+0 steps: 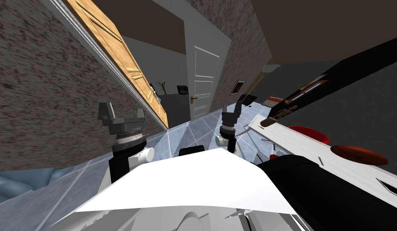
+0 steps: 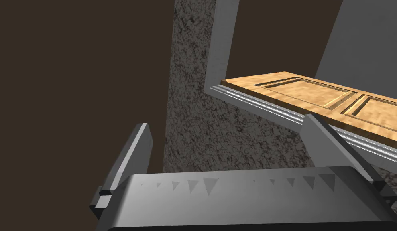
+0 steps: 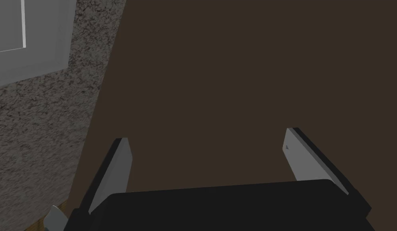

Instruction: Push the door open

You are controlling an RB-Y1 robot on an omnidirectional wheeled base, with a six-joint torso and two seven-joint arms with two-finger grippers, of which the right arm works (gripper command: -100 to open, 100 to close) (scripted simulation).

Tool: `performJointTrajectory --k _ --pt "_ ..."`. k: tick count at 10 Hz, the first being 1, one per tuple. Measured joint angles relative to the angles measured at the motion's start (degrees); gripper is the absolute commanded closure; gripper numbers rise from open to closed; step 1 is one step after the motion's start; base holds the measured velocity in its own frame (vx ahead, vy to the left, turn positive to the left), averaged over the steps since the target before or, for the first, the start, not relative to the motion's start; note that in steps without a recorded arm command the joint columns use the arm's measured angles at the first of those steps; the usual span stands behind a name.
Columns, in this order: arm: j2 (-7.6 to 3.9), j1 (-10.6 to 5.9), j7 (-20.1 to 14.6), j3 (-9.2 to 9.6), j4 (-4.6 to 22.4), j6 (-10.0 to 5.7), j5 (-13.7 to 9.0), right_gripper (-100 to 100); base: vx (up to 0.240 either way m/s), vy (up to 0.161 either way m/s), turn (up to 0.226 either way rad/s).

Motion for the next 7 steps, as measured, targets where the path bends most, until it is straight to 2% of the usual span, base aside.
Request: performJointTrajectory --k 4,7 --pt "-1.44 -3.15 -0.16 0.14 5.06 1.46 0.13 -100 0.130 -0.036 0.049" --pt "-2.38 -4.17 -0.44 0.45 8.13 2.18 0.16 -100 0.108 -0.044 0.036"
